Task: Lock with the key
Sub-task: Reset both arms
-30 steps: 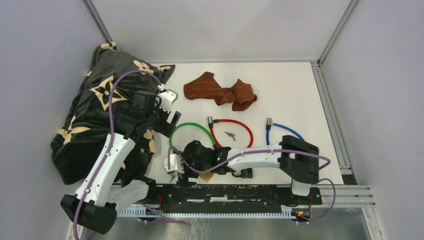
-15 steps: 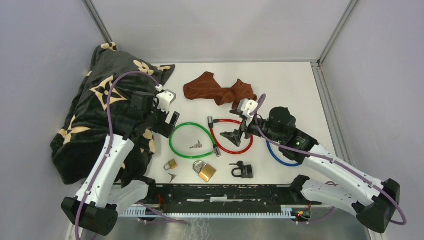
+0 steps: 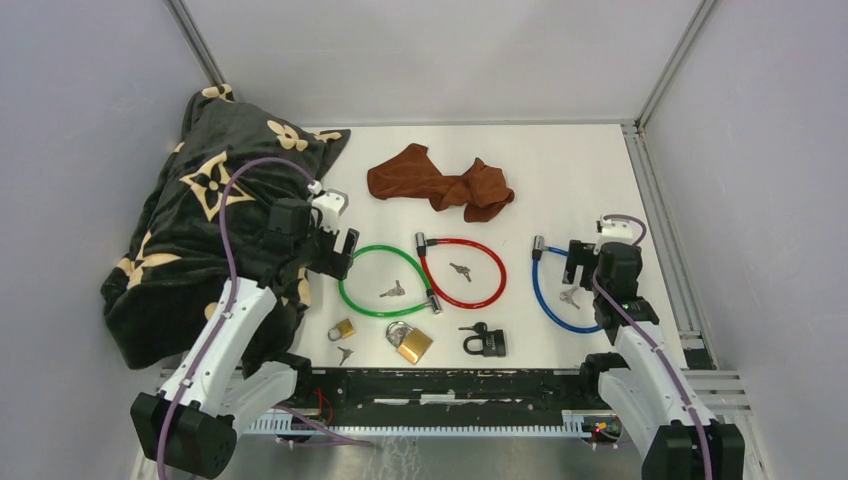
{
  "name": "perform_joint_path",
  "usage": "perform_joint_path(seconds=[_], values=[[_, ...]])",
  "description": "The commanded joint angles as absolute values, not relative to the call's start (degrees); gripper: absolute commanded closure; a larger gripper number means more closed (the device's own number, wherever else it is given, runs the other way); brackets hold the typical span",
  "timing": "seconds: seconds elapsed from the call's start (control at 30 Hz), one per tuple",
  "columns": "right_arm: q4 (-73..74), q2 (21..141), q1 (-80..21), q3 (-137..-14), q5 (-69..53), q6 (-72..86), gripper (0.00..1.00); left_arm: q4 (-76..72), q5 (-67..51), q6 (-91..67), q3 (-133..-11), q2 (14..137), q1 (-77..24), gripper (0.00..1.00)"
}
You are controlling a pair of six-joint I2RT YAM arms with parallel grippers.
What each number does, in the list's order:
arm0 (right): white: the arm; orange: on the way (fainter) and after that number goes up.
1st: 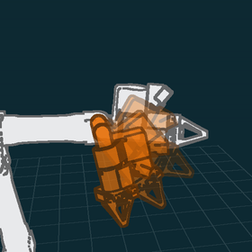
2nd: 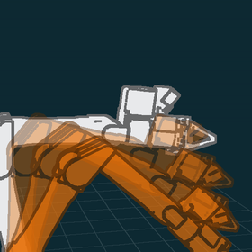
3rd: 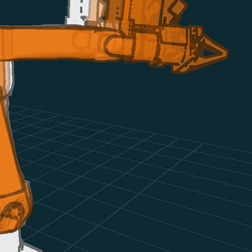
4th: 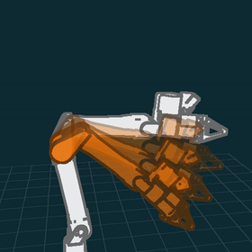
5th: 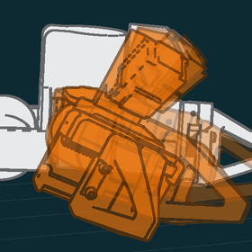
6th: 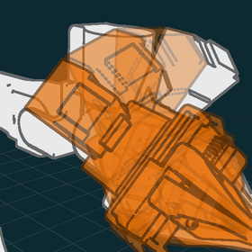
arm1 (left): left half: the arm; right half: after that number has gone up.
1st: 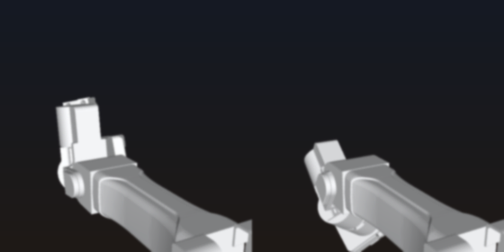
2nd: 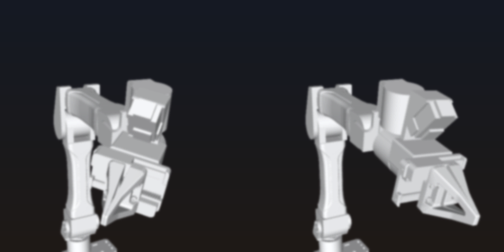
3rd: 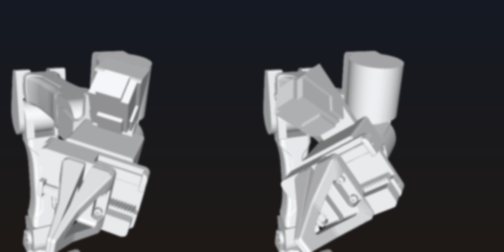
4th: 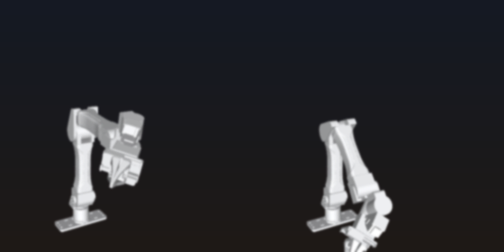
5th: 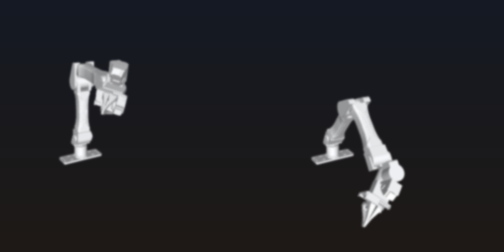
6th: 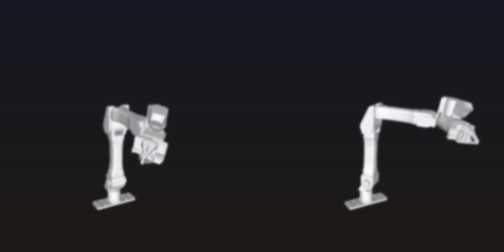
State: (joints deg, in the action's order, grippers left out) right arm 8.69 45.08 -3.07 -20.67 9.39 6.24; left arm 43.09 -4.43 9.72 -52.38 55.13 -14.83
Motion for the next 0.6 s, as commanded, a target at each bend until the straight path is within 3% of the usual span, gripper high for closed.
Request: perform_joint_path(seconds=[0.0, 0.23, 0.57], values=[[3.6, 41.9, -1.1, -18.6, 16.9, 9.5, 0.02, 32.7, 1.3, 2.9, -47.6, 54.2, -14.3, 0.0], [2.3, 36.4, -1.1, -16.9, 21.9, 10.8, 0.02, 15.6, 16.9, -8.2, -38.4, 55.0, -14.1, 0.0], [-0.4, 29.8, -1.1, -13.4, 24.4, 13.5, 0.02, 11.5, 12.9, -7.8, -33.0, 53.9, -11.5, 0.0]])
